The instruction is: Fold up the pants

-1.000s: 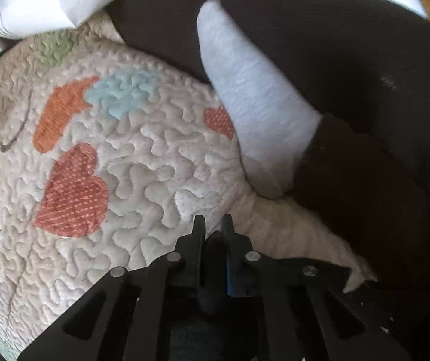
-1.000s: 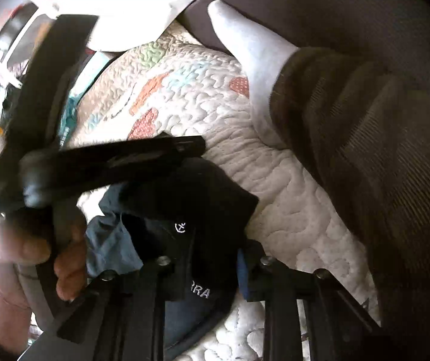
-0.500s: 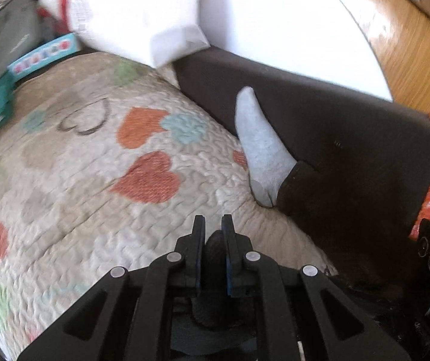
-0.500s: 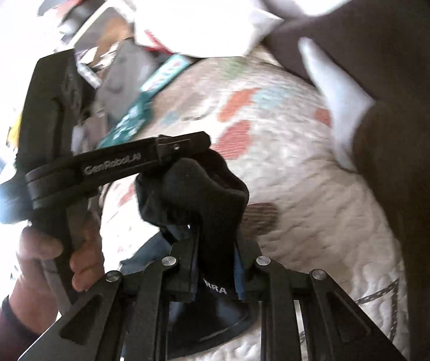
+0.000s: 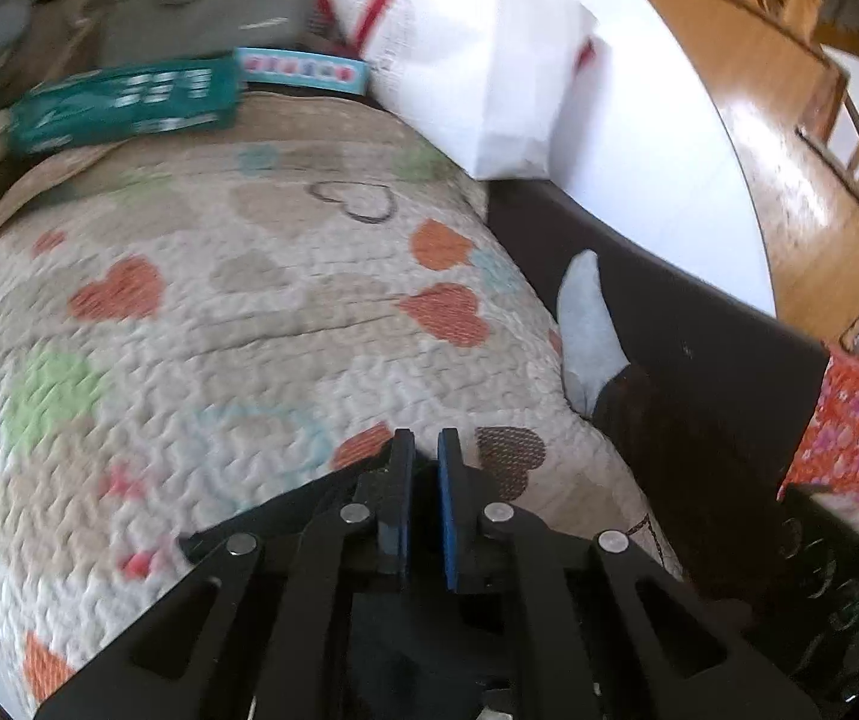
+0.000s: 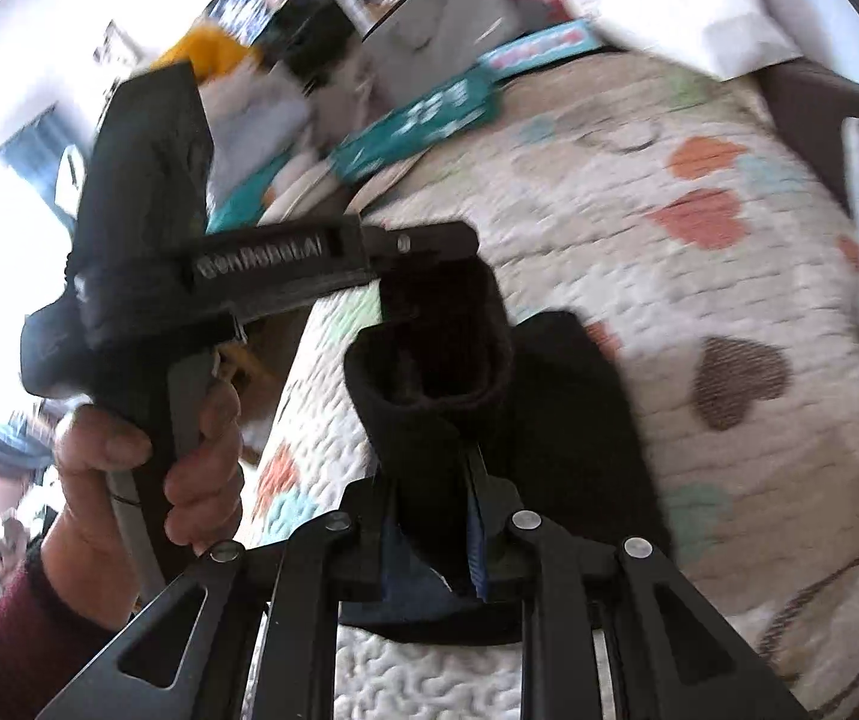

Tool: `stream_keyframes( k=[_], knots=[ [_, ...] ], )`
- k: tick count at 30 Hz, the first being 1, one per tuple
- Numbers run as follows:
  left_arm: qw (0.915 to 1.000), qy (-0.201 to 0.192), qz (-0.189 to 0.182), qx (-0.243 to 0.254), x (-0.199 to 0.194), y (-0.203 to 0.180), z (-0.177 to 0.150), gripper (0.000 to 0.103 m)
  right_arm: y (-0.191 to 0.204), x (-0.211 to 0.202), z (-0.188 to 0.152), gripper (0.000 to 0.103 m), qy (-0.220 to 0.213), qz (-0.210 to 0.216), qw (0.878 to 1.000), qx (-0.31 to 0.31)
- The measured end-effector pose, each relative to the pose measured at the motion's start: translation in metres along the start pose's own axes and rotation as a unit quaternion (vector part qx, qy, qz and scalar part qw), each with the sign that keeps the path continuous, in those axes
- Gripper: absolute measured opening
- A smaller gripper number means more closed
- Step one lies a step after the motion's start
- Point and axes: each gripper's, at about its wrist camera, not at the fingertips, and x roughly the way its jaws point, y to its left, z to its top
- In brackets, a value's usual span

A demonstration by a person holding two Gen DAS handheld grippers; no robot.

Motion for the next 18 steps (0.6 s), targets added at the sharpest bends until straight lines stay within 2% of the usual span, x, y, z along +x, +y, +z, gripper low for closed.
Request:
stream_keyframes(
  k=[7,11,14,16,18],
  knots=[
    [0.9964,-0.009,0.023,-0.081,-0.016,0.058,-0.040,0.007,0.030,0.046,-0.027,0.021,0.059,-0.011,0.996,-0.060],
    [0.9896,-0.008,0.059,-0.131,-0.019,0.088,-0.064,0.008,0.039,0.066,-0.046,0.022,0.087,-0.033,0.990,-0.107],
    [0.9802,-0.009,0.085,-0.178,-0.023,0.110,-0.080,0.008,0.046,0.071,-0.055,0.035,0.094,-0.042,0.985,-0.137],
    [0.9730,-0.025,0.086,-0.212,-0.035,0.123,-0.089,0.010,0.051,0.070,-0.060,0.060,0.104,-0.028,0.983,-0.145],
    [0.9657,-0.050,0.092,-0.238,-0.051,0.133,-0.095,0.017,0.060,0.063,-0.066,0.065,0.114,-0.003,0.980,-0.163]
  ],
)
